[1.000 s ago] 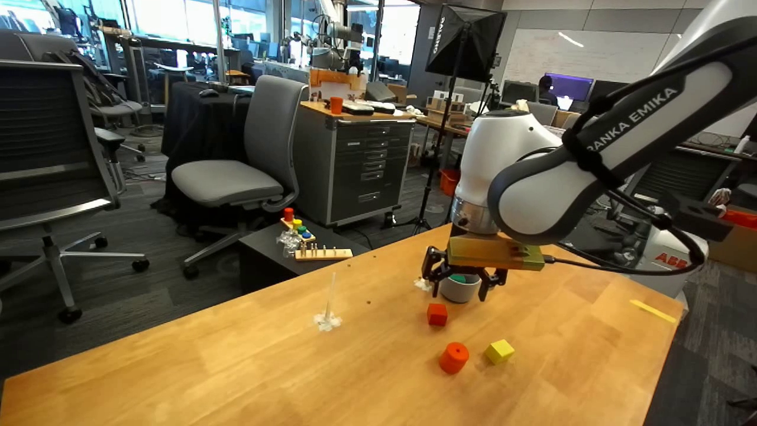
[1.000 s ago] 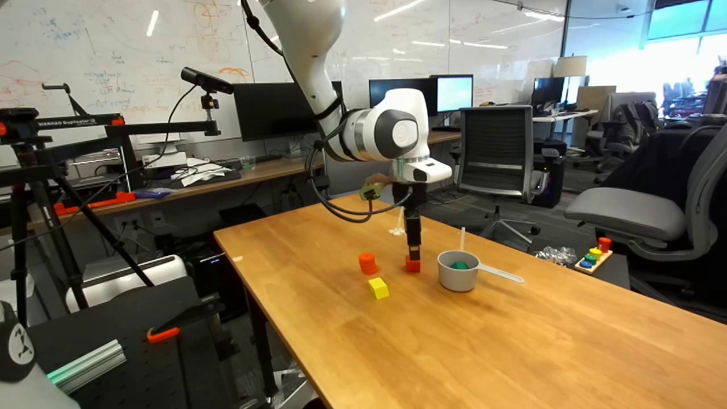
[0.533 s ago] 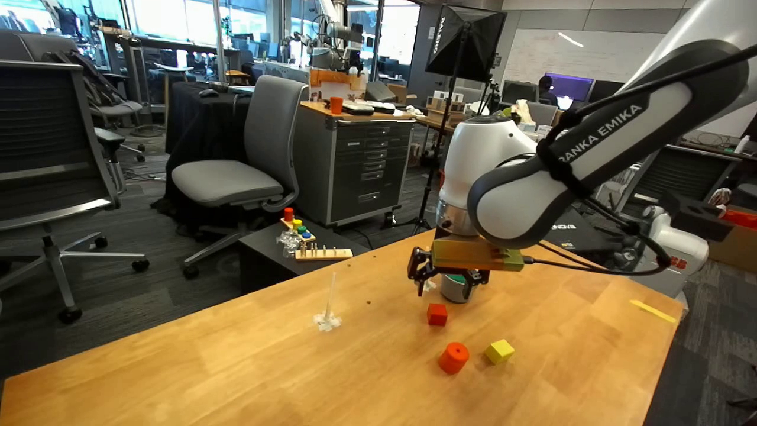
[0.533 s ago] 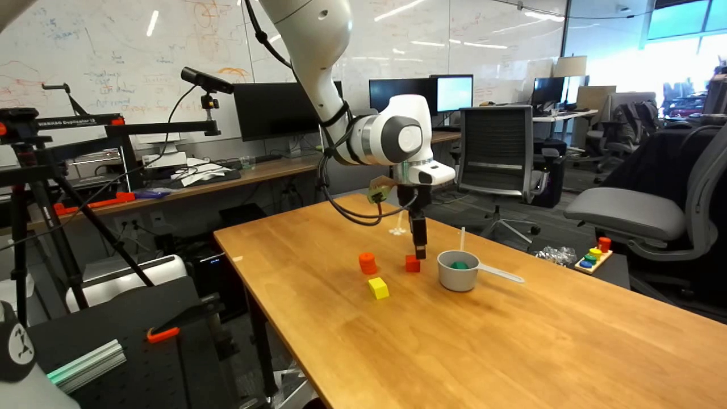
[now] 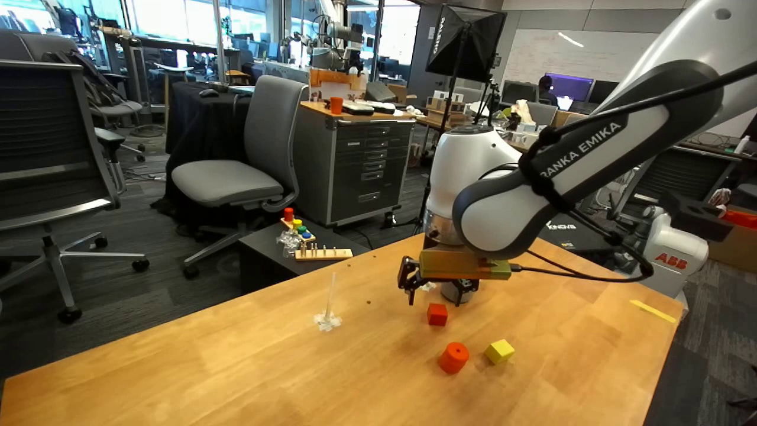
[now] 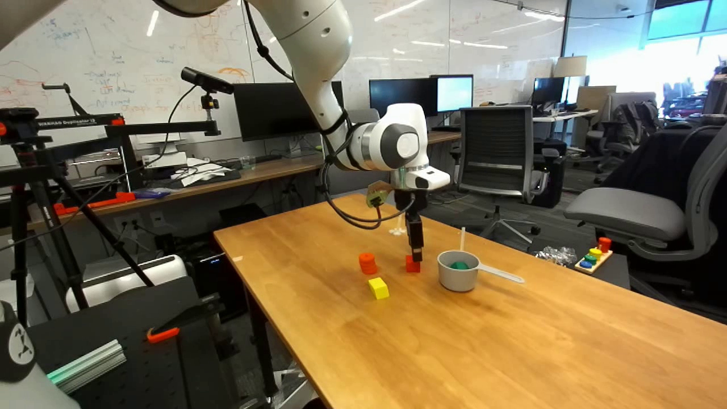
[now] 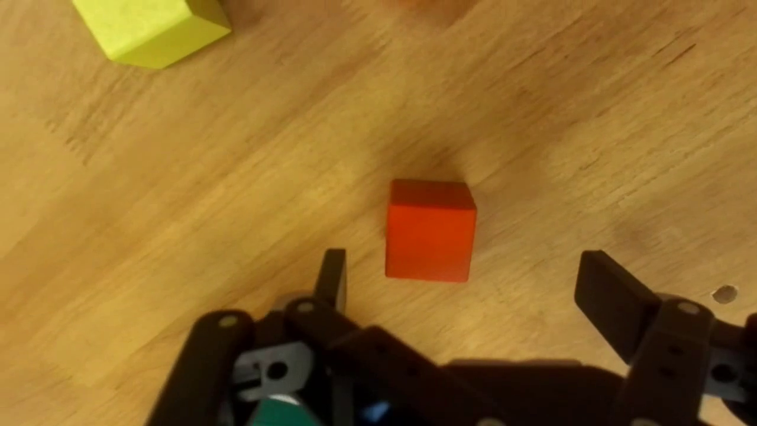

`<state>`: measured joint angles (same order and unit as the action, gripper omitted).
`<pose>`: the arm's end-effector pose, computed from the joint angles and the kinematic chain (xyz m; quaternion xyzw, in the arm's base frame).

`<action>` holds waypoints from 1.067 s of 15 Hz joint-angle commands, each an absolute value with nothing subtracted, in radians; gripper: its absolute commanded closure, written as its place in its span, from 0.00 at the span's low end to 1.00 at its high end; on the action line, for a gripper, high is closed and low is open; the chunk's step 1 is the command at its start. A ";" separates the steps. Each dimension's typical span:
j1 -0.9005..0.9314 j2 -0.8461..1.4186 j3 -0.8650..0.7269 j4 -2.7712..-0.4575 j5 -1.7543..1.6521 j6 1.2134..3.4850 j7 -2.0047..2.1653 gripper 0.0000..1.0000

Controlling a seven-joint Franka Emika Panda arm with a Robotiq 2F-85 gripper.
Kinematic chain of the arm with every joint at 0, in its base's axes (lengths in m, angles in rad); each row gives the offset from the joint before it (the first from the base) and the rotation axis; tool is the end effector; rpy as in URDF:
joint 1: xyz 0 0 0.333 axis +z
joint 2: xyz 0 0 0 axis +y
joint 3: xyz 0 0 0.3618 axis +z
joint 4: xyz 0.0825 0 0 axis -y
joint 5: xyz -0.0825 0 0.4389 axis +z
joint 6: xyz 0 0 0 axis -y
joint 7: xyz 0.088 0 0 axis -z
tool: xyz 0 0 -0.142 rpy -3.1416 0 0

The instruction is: Put all the blocks in the gray pot one at a time except the orange cylindrical block

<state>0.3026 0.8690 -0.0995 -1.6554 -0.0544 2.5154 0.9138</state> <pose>0.7226 0.1529 0.0533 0.9492 -0.3101 0.0259 0.0474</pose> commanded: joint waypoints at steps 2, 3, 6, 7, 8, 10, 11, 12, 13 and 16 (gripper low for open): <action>0.307 0.862 -0.121 -1.635 -0.043 2.432 0.950 0.00; 0.303 0.861 -0.121 -1.636 -0.043 2.424 0.953 0.00; 0.289 0.868 -0.119 -1.630 -0.046 2.406 0.947 0.03; 0.283 0.871 -0.114 -1.628 -0.045 2.407 0.939 0.03; 0.280 0.874 -0.112 -1.627 -0.051 2.418 0.929 0.01; 0.283 0.881 -0.117 -1.623 -0.056 2.417 0.932 0.29; 0.278 0.880 -0.111 -1.625 -0.049 2.424 0.928 0.35; 0.275 0.879 -0.109 -1.629 -0.049 2.438 0.923 0.44; 0.273 0.877 -0.106 -1.633 -0.048 2.450 0.919 0.52; 0.255 0.873 -0.095 -1.652 -0.037 2.505 0.897 0.76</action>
